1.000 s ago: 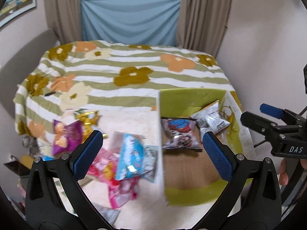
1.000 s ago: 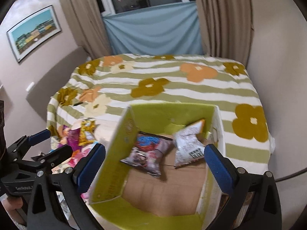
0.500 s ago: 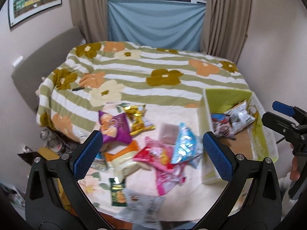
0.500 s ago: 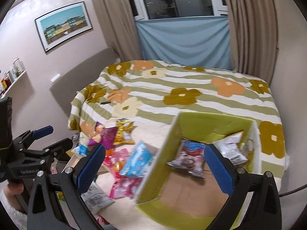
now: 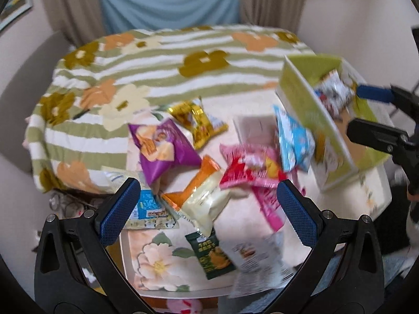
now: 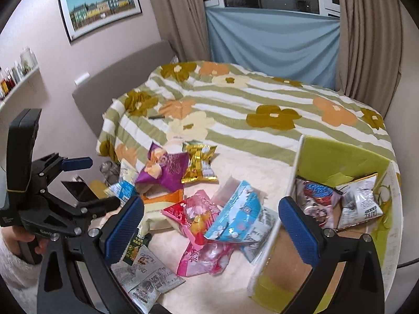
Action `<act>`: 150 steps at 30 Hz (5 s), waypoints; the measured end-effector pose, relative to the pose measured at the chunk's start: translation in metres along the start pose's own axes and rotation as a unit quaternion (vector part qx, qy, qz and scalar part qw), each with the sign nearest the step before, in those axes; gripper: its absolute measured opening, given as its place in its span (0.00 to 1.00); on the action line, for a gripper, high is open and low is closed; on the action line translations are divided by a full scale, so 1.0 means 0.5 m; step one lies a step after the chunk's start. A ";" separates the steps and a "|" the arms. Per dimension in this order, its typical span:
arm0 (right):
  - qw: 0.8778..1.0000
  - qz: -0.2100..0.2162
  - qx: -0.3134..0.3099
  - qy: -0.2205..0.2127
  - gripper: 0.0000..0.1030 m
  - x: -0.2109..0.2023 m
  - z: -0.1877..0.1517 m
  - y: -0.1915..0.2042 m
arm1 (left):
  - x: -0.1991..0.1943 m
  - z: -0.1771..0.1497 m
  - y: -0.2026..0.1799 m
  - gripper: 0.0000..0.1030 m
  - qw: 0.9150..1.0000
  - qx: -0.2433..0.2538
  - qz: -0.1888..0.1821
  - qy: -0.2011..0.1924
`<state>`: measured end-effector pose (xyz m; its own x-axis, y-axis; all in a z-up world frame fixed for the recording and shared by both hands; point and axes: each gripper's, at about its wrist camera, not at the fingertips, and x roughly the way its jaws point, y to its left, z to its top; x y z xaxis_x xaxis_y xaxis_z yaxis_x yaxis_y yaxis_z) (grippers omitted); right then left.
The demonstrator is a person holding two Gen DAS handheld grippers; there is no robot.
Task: Organize snacks
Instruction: 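Grasp the orange-cream cake packet with the left tool while the right tool grasps the pink packet, then lower the orange-cream packet into the box with the left tool while the right tool carries the pink packet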
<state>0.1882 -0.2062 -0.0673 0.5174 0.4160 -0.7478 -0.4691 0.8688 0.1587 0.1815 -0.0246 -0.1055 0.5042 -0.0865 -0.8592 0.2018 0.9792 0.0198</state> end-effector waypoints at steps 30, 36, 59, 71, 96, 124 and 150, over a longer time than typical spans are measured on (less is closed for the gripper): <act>0.961 -0.092 -0.225 0.130 0.96 0.317 -0.105 0.115 | 0.335 -0.055 0.011 0.83 0.978 0.148 -0.092 0.114; 0.947 -0.085 -0.271 0.147 0.91 0.340 -0.110 0.126 | 0.349 -0.056 0.016 0.69 0.978 0.136 -0.101 0.122; 0.935 -0.049 -0.295 0.192 0.66 0.407 -0.116 0.118 | 0.297 -0.092 0.040 0.59 0.985 0.091 -0.088 0.120; 0.966 -0.007 -0.190 0.173 0.60 0.352 -0.075 0.097 | 0.239 -0.058 0.060 0.59 0.989 0.054 -0.092 0.099; 0.997 0.074 0.010 0.031 0.60 0.080 0.033 0.017 | 0.007 0.080 0.063 0.59 0.998 -0.029 -0.056 -0.018; 0.997 -0.043 0.059 0.005 0.60 -0.205 -0.074 -0.424 | 0.124 0.228 -0.524 0.59 0.996 -0.009 -0.083 0.008; 0.992 -0.095 0.060 0.049 0.61 -0.094 -0.107 -0.400 | 0.103 0.149 -0.408 0.99 0.996 -0.086 -0.037 -0.010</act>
<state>0.2194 -0.4139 -0.0985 0.5130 0.2175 -0.8304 -0.2778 0.9574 0.0791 0.2286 -0.2426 -0.1157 0.5103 -0.1618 -0.8446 0.0934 0.9868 -0.1326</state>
